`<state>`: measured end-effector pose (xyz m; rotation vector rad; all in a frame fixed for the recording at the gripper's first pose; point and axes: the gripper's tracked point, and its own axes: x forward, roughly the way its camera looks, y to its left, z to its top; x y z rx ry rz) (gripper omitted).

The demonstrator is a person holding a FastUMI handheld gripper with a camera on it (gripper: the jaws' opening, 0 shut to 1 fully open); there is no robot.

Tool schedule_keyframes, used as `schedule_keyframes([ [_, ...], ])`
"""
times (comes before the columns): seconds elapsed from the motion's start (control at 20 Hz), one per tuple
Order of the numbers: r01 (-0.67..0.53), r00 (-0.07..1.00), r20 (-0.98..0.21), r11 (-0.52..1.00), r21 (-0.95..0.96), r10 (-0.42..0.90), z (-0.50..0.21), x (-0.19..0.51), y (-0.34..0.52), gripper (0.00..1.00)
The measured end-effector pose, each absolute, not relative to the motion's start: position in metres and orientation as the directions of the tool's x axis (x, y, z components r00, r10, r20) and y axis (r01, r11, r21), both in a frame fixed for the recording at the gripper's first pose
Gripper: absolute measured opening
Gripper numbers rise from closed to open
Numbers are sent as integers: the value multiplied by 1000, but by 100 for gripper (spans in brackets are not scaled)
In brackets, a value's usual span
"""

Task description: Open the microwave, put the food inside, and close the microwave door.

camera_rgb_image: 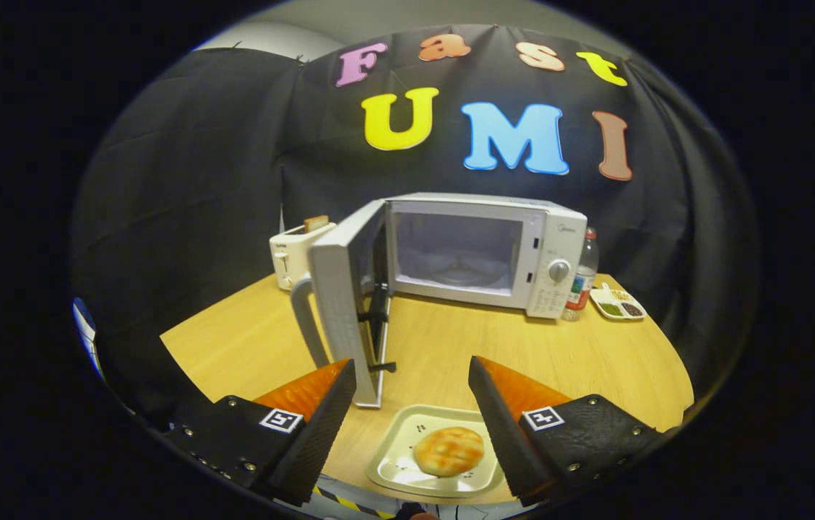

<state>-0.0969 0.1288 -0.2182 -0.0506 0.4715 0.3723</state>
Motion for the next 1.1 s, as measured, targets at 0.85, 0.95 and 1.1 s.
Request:
schedule_keyframes([
  [0.85, -311, 575, -771, 945, 103, 273, -350, -113, 98, 96],
  [0.95, -314, 579, -770, 945, 92, 267, -353, -113, 99, 96],
  [1.1, -308, 574, -770, 945, 113, 279, -351, -109, 100, 85],
])
